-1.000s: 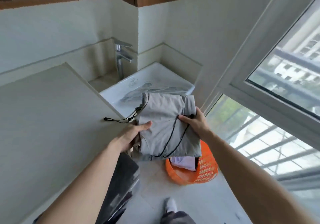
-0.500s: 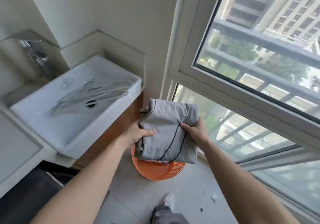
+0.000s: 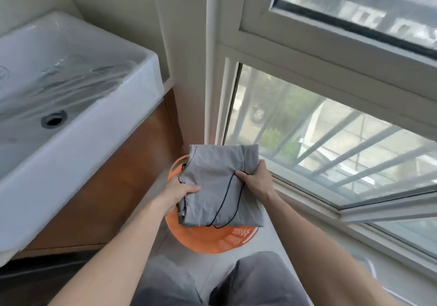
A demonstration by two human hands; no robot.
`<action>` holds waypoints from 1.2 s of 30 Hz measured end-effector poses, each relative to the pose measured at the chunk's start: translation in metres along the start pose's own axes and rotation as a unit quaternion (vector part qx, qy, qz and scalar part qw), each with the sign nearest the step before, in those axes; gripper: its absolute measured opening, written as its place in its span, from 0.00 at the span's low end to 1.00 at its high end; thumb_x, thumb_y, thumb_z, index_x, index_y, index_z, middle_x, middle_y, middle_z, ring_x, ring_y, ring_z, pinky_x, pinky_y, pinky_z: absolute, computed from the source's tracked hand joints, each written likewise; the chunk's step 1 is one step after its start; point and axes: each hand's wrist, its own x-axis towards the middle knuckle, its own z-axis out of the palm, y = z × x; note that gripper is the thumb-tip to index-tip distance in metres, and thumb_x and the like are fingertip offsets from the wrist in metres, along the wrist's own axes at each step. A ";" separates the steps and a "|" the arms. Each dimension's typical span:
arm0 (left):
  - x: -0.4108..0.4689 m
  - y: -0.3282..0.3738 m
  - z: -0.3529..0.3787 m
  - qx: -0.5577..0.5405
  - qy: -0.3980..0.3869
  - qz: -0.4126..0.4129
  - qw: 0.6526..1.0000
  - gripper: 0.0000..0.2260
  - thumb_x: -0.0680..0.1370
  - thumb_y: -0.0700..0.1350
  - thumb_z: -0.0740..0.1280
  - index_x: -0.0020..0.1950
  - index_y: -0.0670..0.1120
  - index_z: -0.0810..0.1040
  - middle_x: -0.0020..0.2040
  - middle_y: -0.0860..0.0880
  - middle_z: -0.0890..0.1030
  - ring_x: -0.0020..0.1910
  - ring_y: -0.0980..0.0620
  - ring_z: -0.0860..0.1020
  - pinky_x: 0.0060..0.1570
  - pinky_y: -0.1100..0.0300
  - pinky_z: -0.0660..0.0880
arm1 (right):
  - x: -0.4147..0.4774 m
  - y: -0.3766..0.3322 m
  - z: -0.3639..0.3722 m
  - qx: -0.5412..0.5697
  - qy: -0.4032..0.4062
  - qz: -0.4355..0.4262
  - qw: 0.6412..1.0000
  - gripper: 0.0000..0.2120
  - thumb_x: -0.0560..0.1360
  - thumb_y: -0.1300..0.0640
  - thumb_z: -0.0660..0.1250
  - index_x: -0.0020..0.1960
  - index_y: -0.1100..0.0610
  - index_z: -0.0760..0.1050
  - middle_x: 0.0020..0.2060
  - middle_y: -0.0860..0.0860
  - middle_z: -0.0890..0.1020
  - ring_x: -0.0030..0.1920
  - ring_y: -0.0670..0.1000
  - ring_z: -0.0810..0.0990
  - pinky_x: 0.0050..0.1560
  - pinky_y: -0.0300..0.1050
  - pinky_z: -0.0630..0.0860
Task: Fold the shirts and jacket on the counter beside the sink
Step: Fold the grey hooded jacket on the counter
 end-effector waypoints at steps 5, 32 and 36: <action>0.137 -0.117 0.000 0.062 0.019 -0.074 0.995 0.16 0.70 0.35 0.77 0.55 0.44 0.79 0.51 0.45 0.85 0.53 0.41 0.82 0.59 0.46 0.78 | 0.088 0.121 0.102 -0.021 -0.010 0.028 0.999 0.28 0.65 0.40 0.77 0.55 0.49 0.66 0.49 0.46 0.78 0.51 0.52 0.78 0.47 0.47 0.71; 0.398 -0.297 0.010 0.271 0.112 -0.141 0.946 0.29 0.74 0.49 0.74 0.71 0.39 0.70 0.67 0.41 0.75 0.66 0.40 0.74 0.65 0.49 0.73 | 0.276 0.291 0.270 -0.272 -0.125 0.104 0.948 0.43 0.73 0.34 0.68 0.73 0.65 0.63 0.69 0.63 0.72 0.69 0.63 0.71 0.67 0.54 0.71; 0.307 -0.222 0.022 0.281 0.112 -0.098 0.948 0.12 0.76 0.48 0.70 0.57 0.49 0.74 0.51 0.47 0.76 0.56 0.44 0.76 0.54 0.56 0.71 | 0.206 0.226 0.201 -0.255 -0.109 0.051 0.959 0.27 0.79 0.41 0.64 0.67 0.62 0.71 0.62 0.64 0.76 0.63 0.64 0.75 0.61 0.53 0.74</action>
